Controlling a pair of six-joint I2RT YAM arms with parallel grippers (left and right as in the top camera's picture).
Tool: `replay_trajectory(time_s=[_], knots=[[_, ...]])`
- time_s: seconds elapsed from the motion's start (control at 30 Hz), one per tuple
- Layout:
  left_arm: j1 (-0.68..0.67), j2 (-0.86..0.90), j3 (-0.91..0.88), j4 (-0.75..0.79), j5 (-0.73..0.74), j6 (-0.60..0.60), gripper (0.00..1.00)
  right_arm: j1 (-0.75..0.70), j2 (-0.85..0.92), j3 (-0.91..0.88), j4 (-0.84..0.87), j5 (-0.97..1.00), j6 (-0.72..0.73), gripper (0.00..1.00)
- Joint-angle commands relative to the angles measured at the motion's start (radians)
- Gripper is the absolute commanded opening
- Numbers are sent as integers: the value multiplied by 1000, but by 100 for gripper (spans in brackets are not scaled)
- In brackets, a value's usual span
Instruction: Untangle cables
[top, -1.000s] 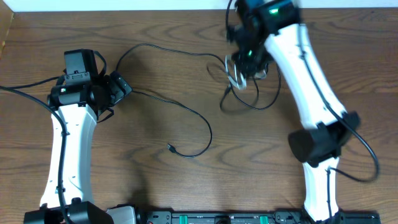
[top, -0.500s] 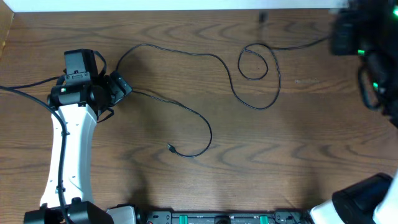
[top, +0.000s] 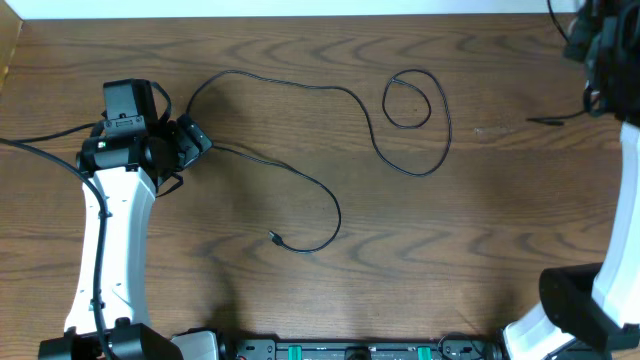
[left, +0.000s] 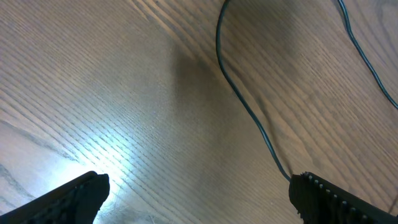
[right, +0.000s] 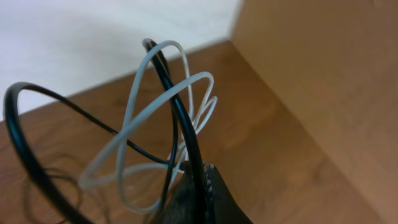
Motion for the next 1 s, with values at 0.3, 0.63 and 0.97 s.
replay_trajectory(time_s=[0.3,0.63,0.97], knots=[[3,-4,5,-3,-10,-1,98,-121,35,-325,66,-122,133,1],[3,-4,5,-3,-10,-1,98,-121,35,-428,101,-170,132,79],[3,-4,5,-3,-10,-1,98,-121,36,-428,104,-352,132,99]])
